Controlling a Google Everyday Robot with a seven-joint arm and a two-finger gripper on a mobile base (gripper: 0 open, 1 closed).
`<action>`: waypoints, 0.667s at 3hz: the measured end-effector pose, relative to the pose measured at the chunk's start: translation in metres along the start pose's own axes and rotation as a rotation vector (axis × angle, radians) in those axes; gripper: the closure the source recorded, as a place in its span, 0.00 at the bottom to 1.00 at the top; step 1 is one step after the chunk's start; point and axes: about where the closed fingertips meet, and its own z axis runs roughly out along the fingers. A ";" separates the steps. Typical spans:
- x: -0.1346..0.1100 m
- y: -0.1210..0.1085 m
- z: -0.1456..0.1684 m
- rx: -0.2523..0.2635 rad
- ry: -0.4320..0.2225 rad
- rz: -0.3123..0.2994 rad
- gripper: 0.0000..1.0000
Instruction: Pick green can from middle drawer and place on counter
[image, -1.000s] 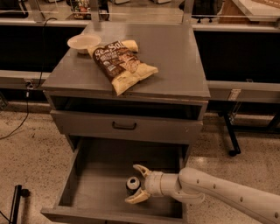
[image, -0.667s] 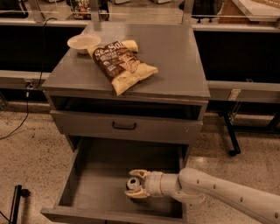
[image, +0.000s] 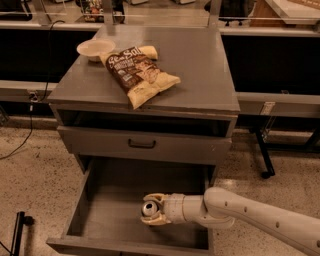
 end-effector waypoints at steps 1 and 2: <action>-0.060 0.024 -0.027 -0.096 -0.068 -0.113 1.00; -0.135 0.061 -0.067 -0.184 -0.117 -0.219 1.00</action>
Offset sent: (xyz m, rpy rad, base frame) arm -0.1522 -0.0003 0.2521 0.0454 -0.2524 0.4303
